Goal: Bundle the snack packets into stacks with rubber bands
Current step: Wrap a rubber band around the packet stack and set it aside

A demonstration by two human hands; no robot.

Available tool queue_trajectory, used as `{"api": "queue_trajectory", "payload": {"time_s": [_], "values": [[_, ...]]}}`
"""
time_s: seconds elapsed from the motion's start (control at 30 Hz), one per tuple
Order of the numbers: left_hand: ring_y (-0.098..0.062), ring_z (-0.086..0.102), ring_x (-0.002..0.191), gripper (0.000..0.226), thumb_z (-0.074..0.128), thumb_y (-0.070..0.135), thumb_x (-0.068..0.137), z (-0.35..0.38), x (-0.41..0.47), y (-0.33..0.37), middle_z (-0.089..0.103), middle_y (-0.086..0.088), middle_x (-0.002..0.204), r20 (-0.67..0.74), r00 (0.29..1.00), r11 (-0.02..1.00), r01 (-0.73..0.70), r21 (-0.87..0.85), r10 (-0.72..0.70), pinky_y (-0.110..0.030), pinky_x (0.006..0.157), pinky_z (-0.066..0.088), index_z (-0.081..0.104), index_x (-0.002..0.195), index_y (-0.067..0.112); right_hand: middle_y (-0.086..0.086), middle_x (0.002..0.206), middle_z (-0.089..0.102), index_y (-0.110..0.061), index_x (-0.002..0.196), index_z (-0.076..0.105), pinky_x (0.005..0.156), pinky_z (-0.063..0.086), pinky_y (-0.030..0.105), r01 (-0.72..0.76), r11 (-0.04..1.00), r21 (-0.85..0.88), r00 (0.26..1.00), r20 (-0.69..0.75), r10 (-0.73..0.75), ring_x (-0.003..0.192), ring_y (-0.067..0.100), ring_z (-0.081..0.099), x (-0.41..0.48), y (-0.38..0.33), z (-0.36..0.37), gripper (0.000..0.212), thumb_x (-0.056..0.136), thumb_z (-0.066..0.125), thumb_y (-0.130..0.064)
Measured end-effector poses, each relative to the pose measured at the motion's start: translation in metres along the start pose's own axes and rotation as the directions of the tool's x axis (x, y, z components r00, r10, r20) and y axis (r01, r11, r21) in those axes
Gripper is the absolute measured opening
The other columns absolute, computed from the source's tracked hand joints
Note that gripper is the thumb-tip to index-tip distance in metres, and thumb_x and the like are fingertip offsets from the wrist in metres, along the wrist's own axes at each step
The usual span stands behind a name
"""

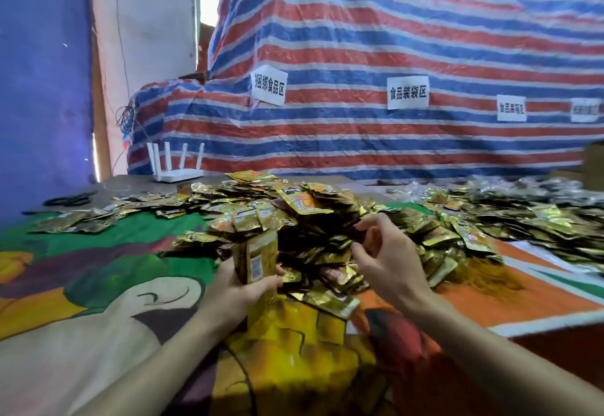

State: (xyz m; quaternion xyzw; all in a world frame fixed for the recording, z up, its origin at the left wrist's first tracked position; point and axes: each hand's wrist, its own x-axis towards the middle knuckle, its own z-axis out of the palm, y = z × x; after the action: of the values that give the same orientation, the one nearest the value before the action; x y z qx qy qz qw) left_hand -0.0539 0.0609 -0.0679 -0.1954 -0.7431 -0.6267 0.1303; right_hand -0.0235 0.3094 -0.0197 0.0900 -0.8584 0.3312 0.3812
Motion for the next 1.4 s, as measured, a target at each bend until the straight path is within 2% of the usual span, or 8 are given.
{"api": "queue_trajectory", "payload": {"time_s": [0.07,0.2,0.37,0.47,0.67,0.87,1.2,1.4], "values": [[-0.019,0.072,0.095,0.046,0.080,0.040,0.063,-0.001,-0.002,0.002,0.077,-0.001,0.097,0.051,0.998,0.998,-0.032,0.053,0.029,-0.038,0.085,0.054,0.075,0.101,0.014,-0.007,0.072,0.058,-0.024,0.089,0.059,0.059,0.048,0.036,-0.114,0.980,-0.160,0.993,0.010,0.118,0.066,0.015,0.057,0.010,0.026,-0.031,0.012,0.086,0.069,-0.018],[-0.018,0.073,0.093,0.047,0.075,0.025,0.066,0.000,-0.003,0.004,0.077,-0.002,0.096,0.049,0.998,0.999,-0.050,0.003,0.050,-0.039,0.087,0.057,0.070,0.109,0.007,-0.002,0.078,0.067,-0.021,0.078,0.068,0.068,0.055,0.036,-0.233,0.895,-0.381,0.941,0.144,0.306,0.076,0.021,0.064,0.014,0.066,-0.078,0.007,0.082,0.071,-0.016],[-0.027,0.074,0.091,0.035,0.075,0.021,0.064,-0.001,0.000,0.003,0.078,-0.008,0.095,0.040,0.999,0.999,-0.003,-0.050,0.005,-0.041,0.082,0.057,0.076,0.098,0.009,-0.019,0.085,0.068,-0.028,0.094,0.080,0.076,0.043,0.015,-0.038,0.959,-0.281,0.823,0.536,0.190,0.077,-0.002,0.060,-0.010,0.074,-0.069,0.012,0.083,0.080,-0.034],[-0.022,0.073,0.093,0.033,0.075,0.020,0.065,-0.001,-0.001,0.005,0.078,-0.004,0.099,0.033,0.999,0.997,0.000,-0.078,0.002,-0.035,0.079,0.057,0.077,0.097,0.012,-0.023,0.078,0.060,-0.030,0.092,0.082,0.066,0.038,0.006,0.004,0.969,-0.249,0.809,0.569,0.143,0.076,-0.009,0.057,-0.014,0.071,-0.054,0.011,0.084,0.079,-0.037],[-0.021,0.072,0.097,0.026,0.064,-0.008,0.084,-0.004,0.002,0.003,0.078,-0.004,0.102,-0.024,0.989,0.969,0.136,-0.208,-0.144,-0.034,0.074,0.057,0.077,0.098,0.009,-0.018,0.096,0.048,-0.034,0.090,0.071,0.073,0.040,0.024,0.244,0.872,-0.424,0.764,0.638,0.096,0.092,0.003,0.052,-0.004,0.055,-0.041,0.007,0.091,0.067,-0.039],[-0.028,0.072,0.094,0.027,0.064,-0.005,0.083,-0.010,0.006,0.002,0.076,-0.011,0.105,-0.035,0.968,0.912,0.221,-0.345,-0.248,-0.041,0.075,0.057,0.074,0.106,0.003,-0.006,0.078,0.071,-0.026,0.075,0.072,0.062,0.050,0.021,0.038,0.999,-0.022,0.861,0.508,-0.022,0.068,0.001,0.062,0.019,0.012,-0.018,0.014,0.087,0.074,-0.021],[-0.030,0.071,0.078,0.049,0.065,0.011,0.065,-0.081,0.029,0.011,0.071,-0.023,0.102,0.248,0.919,0.757,0.392,-0.523,-0.305,-0.040,0.066,0.061,0.075,0.113,0.008,-0.011,0.069,0.071,-0.017,0.082,0.077,0.058,0.043,0.013,-0.102,0.885,0.454,0.897,0.428,-0.116,0.061,0.000,0.060,0.052,-0.069,0.104,0.012,0.091,0.073,-0.023],[-0.023,0.071,0.070,0.037,0.067,0.011,0.062,-0.104,0.024,-0.007,0.073,-0.018,0.089,0.218,0.905,0.807,0.425,-0.411,-0.366,-0.035,0.063,0.060,0.080,0.096,0.004,-0.010,0.084,0.069,-0.018,0.084,0.078,0.069,0.045,0.009,0.132,0.931,0.340,0.966,0.166,-0.198,0.084,-0.003,0.061,0.034,-0.084,0.158,0.006,0.089,0.075,-0.017]]}}
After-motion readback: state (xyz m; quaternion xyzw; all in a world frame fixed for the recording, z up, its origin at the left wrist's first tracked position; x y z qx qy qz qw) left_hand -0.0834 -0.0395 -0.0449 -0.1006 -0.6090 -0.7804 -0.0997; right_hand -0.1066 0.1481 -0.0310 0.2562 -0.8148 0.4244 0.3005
